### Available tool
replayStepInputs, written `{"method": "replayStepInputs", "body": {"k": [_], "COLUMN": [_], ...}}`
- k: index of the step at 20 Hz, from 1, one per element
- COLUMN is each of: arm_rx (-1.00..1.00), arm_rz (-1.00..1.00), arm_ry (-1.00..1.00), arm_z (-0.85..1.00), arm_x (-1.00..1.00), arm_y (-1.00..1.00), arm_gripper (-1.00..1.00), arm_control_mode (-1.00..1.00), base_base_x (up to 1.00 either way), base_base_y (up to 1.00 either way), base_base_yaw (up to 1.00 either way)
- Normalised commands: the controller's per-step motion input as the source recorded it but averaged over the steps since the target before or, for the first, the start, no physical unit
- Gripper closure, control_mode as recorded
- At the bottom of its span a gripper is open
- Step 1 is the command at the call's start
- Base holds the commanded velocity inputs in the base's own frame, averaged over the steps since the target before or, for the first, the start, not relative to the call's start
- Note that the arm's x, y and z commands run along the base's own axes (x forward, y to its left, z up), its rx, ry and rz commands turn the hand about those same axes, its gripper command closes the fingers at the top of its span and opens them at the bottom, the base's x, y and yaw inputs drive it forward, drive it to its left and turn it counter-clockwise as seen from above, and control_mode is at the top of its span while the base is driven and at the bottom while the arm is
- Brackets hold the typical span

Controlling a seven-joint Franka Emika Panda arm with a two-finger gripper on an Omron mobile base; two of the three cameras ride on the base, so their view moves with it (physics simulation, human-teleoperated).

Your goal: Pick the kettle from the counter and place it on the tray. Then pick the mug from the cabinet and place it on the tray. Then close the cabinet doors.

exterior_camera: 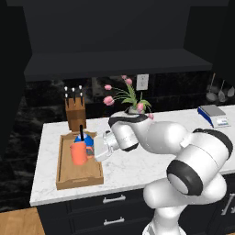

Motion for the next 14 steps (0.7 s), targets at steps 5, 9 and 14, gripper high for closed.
{"method": "replayStepInputs", "body": {"k": [5,9,14], "arm_rx": [0.0,0.0,0.01], "arm_rz": [0.0,0.0,0.0], "arm_ry": [0.0,0.0,-0.01], "arm_z": [-0.51,-0.36,-0.29], "arm_x": [0.15,0.14,0.24], "arm_y": [0.33,0.04,0.05], "arm_gripper": [1.0,1.0,1.0], "arm_control_mode": [-1.0,-1.0,-1.0], "base_base_x": [0.0,0.0,0.0], "base_base_y": [0.0,0.0,0.0], "base_base_yaw": [0.0,0.0,0.0]}}
